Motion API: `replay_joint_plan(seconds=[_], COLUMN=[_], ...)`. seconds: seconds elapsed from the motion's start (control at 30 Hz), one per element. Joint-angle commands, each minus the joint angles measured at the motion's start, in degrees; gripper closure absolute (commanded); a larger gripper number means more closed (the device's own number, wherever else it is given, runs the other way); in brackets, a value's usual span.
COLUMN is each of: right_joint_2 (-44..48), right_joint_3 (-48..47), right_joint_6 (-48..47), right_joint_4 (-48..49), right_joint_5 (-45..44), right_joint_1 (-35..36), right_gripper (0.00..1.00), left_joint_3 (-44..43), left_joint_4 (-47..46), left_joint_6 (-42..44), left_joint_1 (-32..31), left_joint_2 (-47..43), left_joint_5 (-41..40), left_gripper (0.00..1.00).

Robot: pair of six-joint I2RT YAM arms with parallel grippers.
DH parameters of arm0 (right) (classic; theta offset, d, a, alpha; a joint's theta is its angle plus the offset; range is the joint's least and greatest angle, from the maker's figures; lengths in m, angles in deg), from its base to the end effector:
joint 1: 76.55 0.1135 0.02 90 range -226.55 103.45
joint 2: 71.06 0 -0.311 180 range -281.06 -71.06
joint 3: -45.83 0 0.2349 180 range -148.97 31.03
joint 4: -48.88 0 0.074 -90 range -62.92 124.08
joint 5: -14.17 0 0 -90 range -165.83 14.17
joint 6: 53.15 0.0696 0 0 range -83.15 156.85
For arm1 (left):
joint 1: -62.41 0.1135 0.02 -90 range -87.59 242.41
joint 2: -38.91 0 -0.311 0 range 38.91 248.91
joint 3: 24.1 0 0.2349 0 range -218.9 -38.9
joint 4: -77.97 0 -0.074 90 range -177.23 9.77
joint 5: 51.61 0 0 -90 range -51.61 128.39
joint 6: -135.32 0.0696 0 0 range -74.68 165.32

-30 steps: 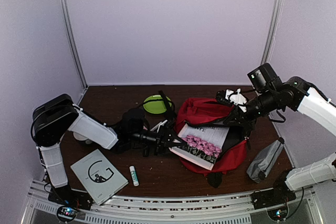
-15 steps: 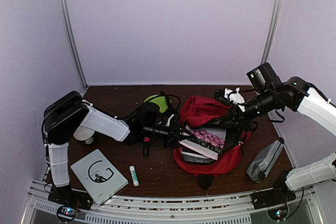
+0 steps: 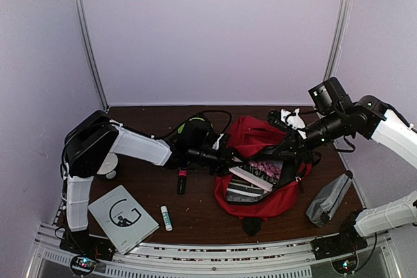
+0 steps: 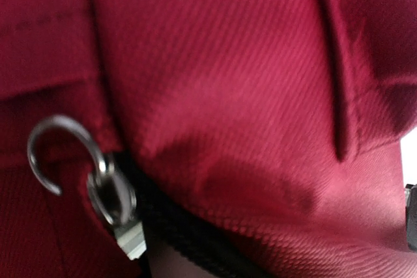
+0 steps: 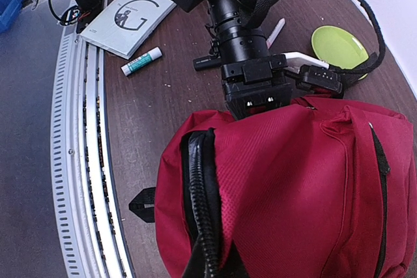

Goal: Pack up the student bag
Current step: Place the book in the largest pocket of the bag, then adjust the book in the largest pocket of the bag.

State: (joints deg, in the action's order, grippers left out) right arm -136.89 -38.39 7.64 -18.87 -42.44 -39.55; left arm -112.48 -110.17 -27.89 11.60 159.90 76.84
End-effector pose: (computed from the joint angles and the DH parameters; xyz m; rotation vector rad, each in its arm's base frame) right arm 0.1380 0.1519 0.3711 -1.5139 1.8403 0.7683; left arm 0.2792 -0.4110 0.2003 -0.0645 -2.5481 1.8204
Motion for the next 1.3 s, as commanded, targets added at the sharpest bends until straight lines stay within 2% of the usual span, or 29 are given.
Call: replay_joint_plan(seconds=[0.0,0.13,0.27,0.3,0.33,0.47,0.6,0.7,0.8,0.87,0.93,1.0,1.07,1.13,1.2,1.27], right_joint_2=[1.5,1.0,0.0,-0.2,-0.5,-1.4,-2.5,-2.8,-3.3,-3.6,-3.8,-3.9,-4.0,-4.0,-3.9,-3.9], right_joint_3=[-0.6,-0.6,-1.2,-1.5,-1.7,-2.5,-3.3,-3.4,-3.8,-4.0,-3.9,-3.7,-3.8,-3.7,-3.5,-3.5], right_joint_6=[-0.6,0.6,2.1,2.4,2.7,3.7,4.5,5.1,5.5,5.6,5.7,5.8,6.0,6.2,6.7,6.8], right_joint_4=[1.0,2.2,3.4,3.5,3.7,5.2,5.7,6.2,6.3,6.3,6.2,6.3,6.4,6.5,7.0,7.0], right_joint_5=[-0.1,-2.7,-2.8,-2.8,-2.7,-3.2,-3.4,-3.1,-2.8,-3.0,-3.2,-3.4,-3.8,-4.4,-4.8,-4.2], right_joint_1=[0.8,0.5,-0.7,-1.0,-1.2,-2.2,-2.8,-2.8,-2.8,-2.9,-2.9,-2.9,-2.9,-2.9,-2.9,-2.9], right_gripper=[1.00,1.00,1.00,1.00,1.00,1.00,1.00,1.00,1.00,1.00,1.00,1.00,1.00,1.00,1.00,1.00], left_joint_3=[-2.6,-3.2,-1.3,-0.7,-0.1,2.2,5.8,7.5,14.2,14.6,13.4,11.6,8.0,5.5,4.5,3.7], left_joint_4=[5.4,11.9,16.6,17.5,18.4,23.0,29.4,32.3,19.6,16.4,16.5,16.8,22.6,25.7,25.7,25.1], left_joint_6=[6.2,10.4,12.9,13.5,14.5,18.3,22.7,28.3,29.2,30.0,31.1,31.7,33.2,35.7,36.0,35.6], left_joint_1=[1.0,1.0,1.0,1.0,0.9,0.8,0.4,-1.7,-4.7,-6.7,-7.7,-8.6,-9.9,-11.1,-11.3,-11.1], left_joint_2=[-0.3,-2.9,-6.8,-7.8,-8.9,-13.0,-18.3,-22.1,-25.3,-25.2,-23.4,-20.9,-18.5,-16.9,-15.2,-13.3], left_joint_5=[-3.0,-4.5,-6.0,-6.4,-6.7,-8.7,-15.3,-21.3,-17.4,-15.1,-13.0,-11.4,-14.2,-18.5,-20.0,-20.8], left_gripper=[0.50,0.39,0.32,0.24,0.20,0.18,0.19,0.25,0.33,0.41,0.49,0.64,0.75,0.80,0.88,0.92])
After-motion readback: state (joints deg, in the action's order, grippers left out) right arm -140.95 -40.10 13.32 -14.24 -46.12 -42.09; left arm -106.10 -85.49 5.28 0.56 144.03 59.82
